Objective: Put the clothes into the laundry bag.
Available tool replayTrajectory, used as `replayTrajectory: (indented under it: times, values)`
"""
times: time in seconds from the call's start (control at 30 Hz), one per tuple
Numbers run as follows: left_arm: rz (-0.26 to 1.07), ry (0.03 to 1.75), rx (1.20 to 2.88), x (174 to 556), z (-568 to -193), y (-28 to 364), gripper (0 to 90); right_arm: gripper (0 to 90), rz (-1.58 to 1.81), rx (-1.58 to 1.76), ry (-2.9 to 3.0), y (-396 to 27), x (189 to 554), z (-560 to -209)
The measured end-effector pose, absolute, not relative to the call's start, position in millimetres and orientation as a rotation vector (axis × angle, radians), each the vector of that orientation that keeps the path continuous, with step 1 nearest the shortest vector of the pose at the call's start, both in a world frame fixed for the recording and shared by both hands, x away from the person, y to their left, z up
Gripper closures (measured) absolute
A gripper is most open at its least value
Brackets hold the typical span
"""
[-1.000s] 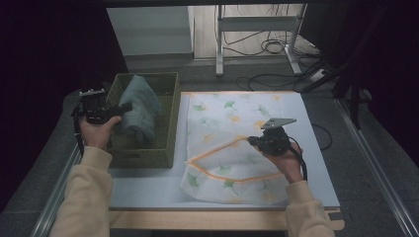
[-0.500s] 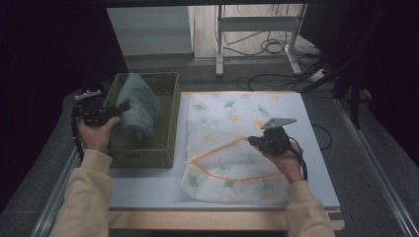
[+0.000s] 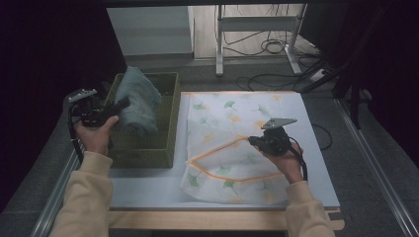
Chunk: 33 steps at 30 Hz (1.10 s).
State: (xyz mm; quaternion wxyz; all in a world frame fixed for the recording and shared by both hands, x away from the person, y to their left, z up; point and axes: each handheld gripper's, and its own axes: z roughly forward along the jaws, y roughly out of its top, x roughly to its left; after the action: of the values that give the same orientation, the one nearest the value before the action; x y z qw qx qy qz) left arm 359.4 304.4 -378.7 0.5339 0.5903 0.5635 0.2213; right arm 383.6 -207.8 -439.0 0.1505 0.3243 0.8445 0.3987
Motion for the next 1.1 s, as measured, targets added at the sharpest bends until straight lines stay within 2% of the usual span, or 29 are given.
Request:
replayTrajectory:
  times: [1.1]
  values:
    - [0.545,1.197,1.354,328.2,-345.5,294.0,74.0,88.3,1.143,0.93,2.424,-208.6,383.9,-439.2]
